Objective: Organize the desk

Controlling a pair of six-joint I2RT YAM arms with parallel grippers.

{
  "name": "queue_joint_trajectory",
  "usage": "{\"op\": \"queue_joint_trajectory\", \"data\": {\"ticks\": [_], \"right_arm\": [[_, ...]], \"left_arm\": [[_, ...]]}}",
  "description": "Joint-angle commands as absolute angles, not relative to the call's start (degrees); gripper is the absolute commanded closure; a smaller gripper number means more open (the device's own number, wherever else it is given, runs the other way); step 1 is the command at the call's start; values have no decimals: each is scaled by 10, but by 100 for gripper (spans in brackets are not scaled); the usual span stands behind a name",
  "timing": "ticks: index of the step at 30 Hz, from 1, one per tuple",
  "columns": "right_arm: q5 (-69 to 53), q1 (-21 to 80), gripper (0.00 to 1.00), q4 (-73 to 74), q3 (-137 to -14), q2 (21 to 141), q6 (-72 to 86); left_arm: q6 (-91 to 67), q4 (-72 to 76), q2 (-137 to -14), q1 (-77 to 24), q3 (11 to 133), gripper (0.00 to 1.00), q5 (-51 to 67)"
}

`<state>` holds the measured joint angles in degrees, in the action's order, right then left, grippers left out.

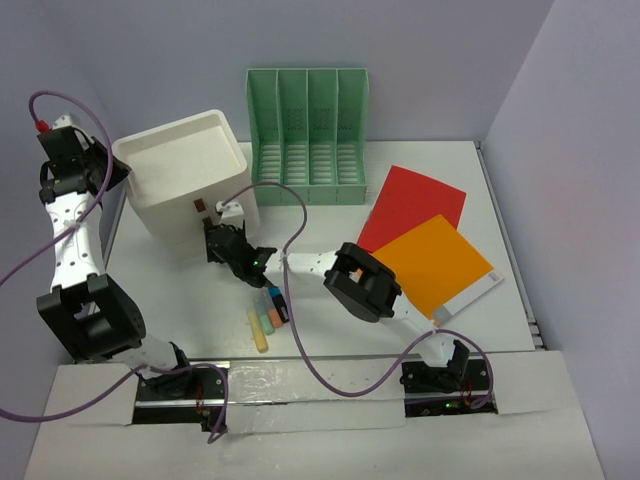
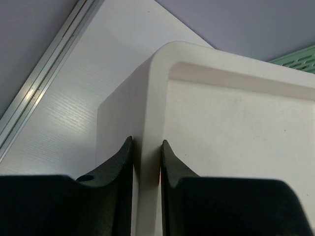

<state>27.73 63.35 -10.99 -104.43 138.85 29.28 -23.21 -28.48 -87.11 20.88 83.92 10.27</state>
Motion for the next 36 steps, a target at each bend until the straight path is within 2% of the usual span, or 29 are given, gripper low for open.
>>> {"op": "queue_joint_trajectory", "data": {"ticks": [1,13,20,23,28,32,36], "right_arm": [[312,640,39,-171,-995,1356,248],[335,642,39,-252,-1040,1406,188],[334,646,41,-185,-1149,1467,208],[345,647,44,-186,-1152,1471,209],[360,647,53,-221,-1126,1453,188],[369,646,55,-216,-1140,1457,183],[370,647,63,-213,-1151,1460,185]], "left_arm": [[-308,-353,-862,206,815,100,137],[-310,-342,-871,206,829,100,160],[-304,-335,-864,206,827,100,160],[-303,-333,-863,206,826,100,163],[-301,-332,-864,207,823,100,172],[-297,-334,-866,207,825,100,176],[-293,-337,-864,207,825,100,174]]}}
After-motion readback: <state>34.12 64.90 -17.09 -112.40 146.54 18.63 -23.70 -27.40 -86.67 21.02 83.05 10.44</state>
